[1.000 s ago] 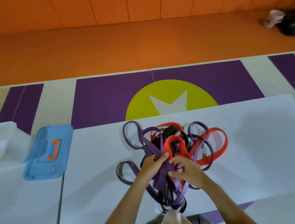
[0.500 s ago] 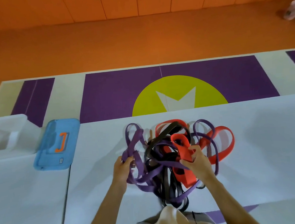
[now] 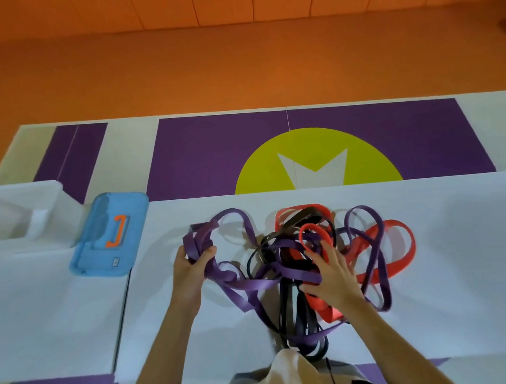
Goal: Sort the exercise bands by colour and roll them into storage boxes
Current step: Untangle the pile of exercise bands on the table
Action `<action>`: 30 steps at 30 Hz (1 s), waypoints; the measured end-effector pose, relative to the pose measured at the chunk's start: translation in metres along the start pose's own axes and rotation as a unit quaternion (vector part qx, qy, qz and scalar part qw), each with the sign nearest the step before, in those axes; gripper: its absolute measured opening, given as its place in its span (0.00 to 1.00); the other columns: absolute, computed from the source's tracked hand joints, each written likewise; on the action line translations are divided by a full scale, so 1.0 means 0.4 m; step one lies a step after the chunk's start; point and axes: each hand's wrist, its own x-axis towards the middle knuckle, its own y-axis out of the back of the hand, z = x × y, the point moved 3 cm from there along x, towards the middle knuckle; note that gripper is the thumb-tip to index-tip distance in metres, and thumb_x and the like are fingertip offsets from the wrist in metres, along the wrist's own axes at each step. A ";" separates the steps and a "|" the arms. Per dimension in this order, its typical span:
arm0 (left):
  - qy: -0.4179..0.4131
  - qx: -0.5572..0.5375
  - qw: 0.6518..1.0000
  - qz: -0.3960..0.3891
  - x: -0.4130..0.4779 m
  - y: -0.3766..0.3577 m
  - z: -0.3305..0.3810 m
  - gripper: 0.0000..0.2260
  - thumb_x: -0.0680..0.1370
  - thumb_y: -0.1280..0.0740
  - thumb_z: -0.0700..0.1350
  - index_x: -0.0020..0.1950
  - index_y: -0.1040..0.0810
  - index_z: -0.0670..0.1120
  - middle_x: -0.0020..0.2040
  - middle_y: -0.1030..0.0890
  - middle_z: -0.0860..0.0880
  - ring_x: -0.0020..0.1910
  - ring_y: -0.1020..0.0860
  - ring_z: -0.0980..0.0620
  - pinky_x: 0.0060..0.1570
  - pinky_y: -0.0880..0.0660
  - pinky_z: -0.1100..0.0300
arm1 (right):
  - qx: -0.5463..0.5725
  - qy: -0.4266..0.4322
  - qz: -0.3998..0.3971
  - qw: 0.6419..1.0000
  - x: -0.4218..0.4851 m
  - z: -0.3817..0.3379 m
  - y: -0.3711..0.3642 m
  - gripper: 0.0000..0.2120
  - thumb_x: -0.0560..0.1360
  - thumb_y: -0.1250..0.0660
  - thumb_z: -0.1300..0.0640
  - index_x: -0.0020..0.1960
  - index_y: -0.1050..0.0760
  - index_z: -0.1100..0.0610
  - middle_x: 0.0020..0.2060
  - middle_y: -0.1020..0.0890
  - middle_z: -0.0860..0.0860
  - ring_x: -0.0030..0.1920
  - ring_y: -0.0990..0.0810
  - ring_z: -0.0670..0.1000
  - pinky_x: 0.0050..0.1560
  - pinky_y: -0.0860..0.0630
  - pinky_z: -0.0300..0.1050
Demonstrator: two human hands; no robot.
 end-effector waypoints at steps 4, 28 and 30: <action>-0.060 0.023 0.998 0.012 -0.016 0.018 0.045 0.14 0.77 0.24 0.38 0.60 0.22 0.44 0.48 0.17 0.46 0.46 0.20 0.47 0.55 0.21 0.46 | -0.051 -0.008 0.006 0.999 0.009 -0.022 -0.009 0.20 0.72 0.24 0.46 0.64 0.22 0.44 0.64 0.22 0.49 0.72 0.31 0.59 0.66 0.24 0.62; -0.180 0.124 0.975 -0.027 -0.040 0.084 0.163 0.12 0.79 0.28 0.34 0.59 0.25 0.43 0.44 0.19 0.47 0.40 0.19 0.54 0.44 0.20 0.57 | 0.206 -0.202 0.102 0.952 -0.023 0.081 0.075 0.25 0.72 0.35 0.51 0.69 0.33 0.43 0.64 0.22 0.54 0.66 0.23 0.64 0.64 0.25 0.70; -0.162 0.170 0.970 -0.064 -0.046 0.058 0.148 0.12 0.79 0.27 0.36 0.57 0.25 0.46 0.48 0.17 0.43 0.43 0.17 0.48 0.47 0.19 0.48 | 0.075 -0.095 0.040 0.992 -0.006 0.016 0.058 0.41 0.71 0.30 0.56 0.79 0.44 0.39 0.77 0.37 0.52 0.81 0.42 0.61 0.77 0.41 0.70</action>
